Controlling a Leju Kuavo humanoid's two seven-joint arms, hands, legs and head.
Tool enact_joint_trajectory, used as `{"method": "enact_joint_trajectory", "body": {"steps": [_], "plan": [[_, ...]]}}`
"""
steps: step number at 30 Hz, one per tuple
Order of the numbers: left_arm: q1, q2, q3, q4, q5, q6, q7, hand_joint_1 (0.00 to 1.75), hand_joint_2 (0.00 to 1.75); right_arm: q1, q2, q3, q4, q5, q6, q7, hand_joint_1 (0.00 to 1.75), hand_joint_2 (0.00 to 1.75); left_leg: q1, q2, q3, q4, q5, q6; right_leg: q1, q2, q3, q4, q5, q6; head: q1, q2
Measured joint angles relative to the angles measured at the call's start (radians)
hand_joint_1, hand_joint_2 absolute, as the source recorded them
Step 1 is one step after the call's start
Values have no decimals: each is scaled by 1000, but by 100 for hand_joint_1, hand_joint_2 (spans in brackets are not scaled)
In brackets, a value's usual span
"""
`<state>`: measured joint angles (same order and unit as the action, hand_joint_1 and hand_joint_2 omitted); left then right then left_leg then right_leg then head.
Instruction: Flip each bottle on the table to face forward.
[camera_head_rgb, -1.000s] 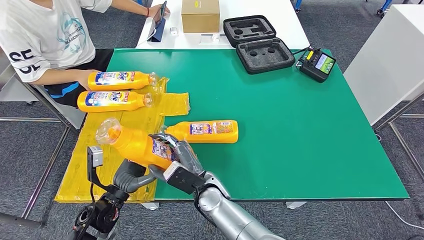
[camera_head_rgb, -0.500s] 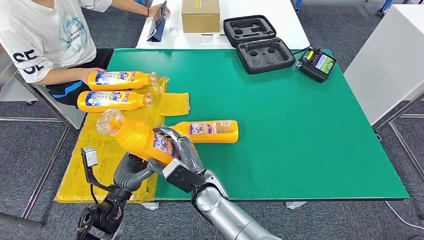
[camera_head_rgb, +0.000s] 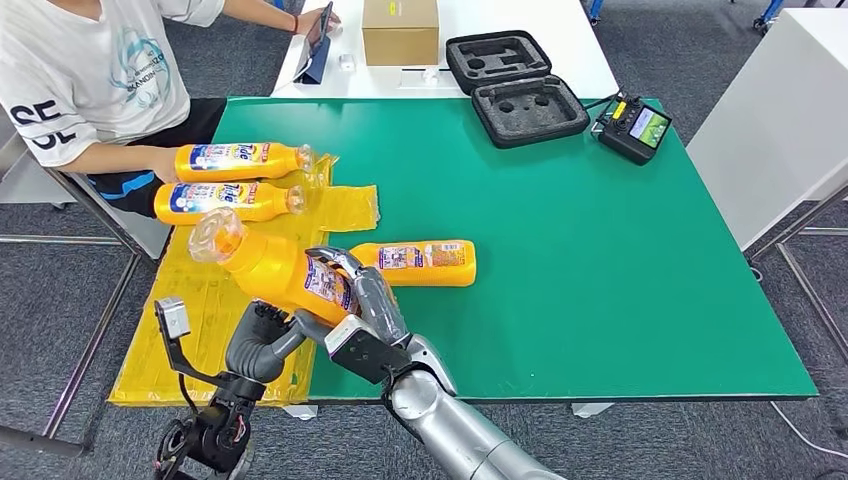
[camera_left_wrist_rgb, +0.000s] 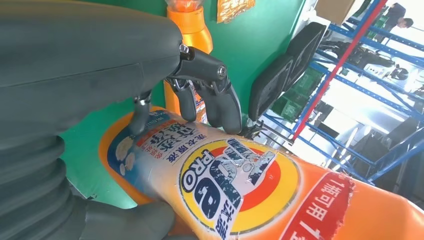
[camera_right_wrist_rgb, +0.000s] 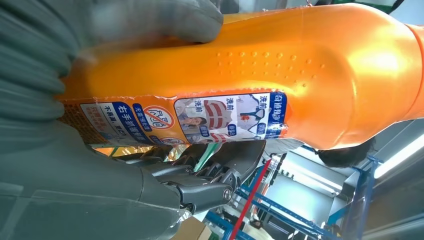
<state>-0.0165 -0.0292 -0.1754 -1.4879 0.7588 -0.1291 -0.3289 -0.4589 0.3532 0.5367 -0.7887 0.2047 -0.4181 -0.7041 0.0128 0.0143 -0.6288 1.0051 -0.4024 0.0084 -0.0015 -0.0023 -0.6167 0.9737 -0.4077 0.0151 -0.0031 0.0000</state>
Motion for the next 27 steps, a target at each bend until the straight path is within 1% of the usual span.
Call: {"method": "enact_joint_trajectory", "body": {"steps": [10,11,14,15,18,23,27], "plan": [[4,0,0,-9,-6,10,-6,175,175,0,-2,0,-1,11,6,0,175,175,0,0,0,0,0,0,0,0,0,0,0,0,0,0],[5,0,0,-11,-6,10,-7,168,175,0,-3,0,-1,12,8,0,175,175,0,0,0,0,0,0,0,0,0,0,0,0,0,0],[10,0,1,-20,-6,10,-12,38,175,-1,-3,-1,-1,14,12,0,175,175,0,0,0,0,0,0,0,0,0,0,0,0,0,0],[10,1,2,-22,-7,12,-14,1,175,-1,-3,-2,-1,15,13,0,175,175,0,0,0,0,0,0,0,0,0,0,0,0,0,0],[11,2,9,-27,-24,35,-31,0,175,-1,-3,-3,-1,17,18,0,175,175,0,0,0,0,0,0,0,0,0,0,0,0,0,0],[10,3,30,-46,-109,109,-82,0,175,0,-4,-9,1,26,19,0,175,175,0,0,0,0,0,0,0,0,0,0,0,0,0,0],[2,3,42,-65,-128,126,-95,0,175,6,-8,-19,7,28,20,5,175,175,0,-1,0,0,0,0,0,0,0,0,0,0,0,0]]}}
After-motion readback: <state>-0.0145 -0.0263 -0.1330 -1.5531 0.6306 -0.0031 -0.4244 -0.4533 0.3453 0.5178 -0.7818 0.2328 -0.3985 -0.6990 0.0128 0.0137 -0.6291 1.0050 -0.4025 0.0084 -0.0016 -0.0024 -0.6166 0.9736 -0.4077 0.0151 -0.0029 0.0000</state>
